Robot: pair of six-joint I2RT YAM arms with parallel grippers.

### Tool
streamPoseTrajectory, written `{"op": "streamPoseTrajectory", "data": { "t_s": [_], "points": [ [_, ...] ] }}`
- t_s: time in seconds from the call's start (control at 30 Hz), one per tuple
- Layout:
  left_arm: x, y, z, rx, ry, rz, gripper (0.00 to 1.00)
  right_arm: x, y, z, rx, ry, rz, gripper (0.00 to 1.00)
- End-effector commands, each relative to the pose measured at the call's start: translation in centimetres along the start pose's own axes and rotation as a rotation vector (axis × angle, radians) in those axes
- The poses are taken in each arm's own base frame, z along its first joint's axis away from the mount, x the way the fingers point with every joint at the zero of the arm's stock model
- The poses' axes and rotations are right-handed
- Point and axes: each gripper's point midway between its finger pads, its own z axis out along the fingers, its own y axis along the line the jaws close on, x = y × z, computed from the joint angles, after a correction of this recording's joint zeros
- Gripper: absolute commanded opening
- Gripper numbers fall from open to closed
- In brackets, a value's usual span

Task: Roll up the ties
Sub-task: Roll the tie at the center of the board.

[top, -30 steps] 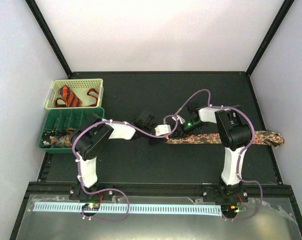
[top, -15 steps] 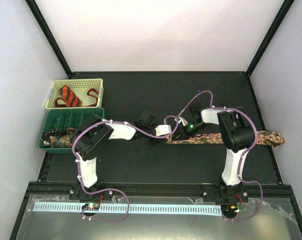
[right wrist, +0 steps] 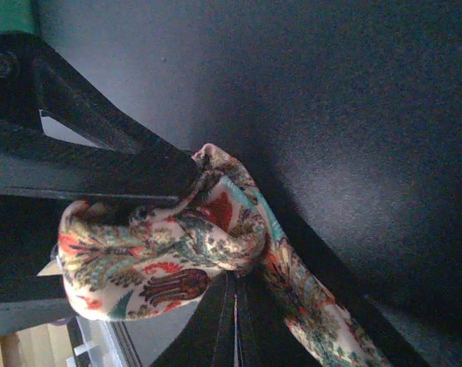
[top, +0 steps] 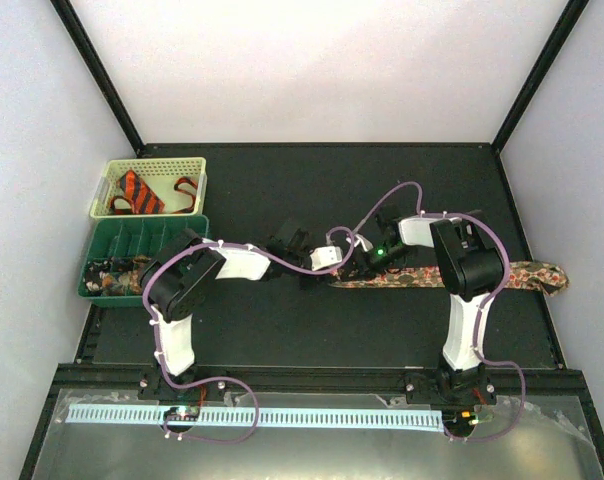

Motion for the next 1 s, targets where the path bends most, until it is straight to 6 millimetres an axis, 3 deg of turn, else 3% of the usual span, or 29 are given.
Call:
{"op": "streamPoseTrajectory", "data": {
  "t_s": [0.0, 0.13, 0.33, 0.53, 0.8, 0.97],
  "points": [
    [-3.6, -0.3, 0.2, 0.045, -0.121, 0.038, 0.42, 0.4, -1.1, 1.1, 0.028, 0.028, -0.017, 0.05],
    [-3.3, -0.6, 1.0, 0.059, -0.115, 0.054, 0.40, 0.5, -1.2, 1.1, 0.028, 0.031, -0.018, 0.05],
    [0.3, -0.5, 2.4, 0.025, 0.015, 0.090, 0.39, 0.2, -0.8, 0.6, 0.034, 0.023, -0.045, 0.05],
    [3.5, 0.3, 2.1, -0.023, 0.185, 0.081, 0.34, -0.1, -0.2, -0.7, 0.024, -0.003, -0.051, 0.07],
    [5.2, 0.5, 1.9, -0.035, 0.291, 0.031, 0.33, 1.2, 1.9, -3.2, -0.027, -0.036, -0.060, 0.26],
    [5.2, 0.4, 2.2, -0.027, 0.290, 0.016, 0.33, -0.1, 3.5, -3.3, -0.100, -0.105, -0.029, 0.41]
  ]
}}
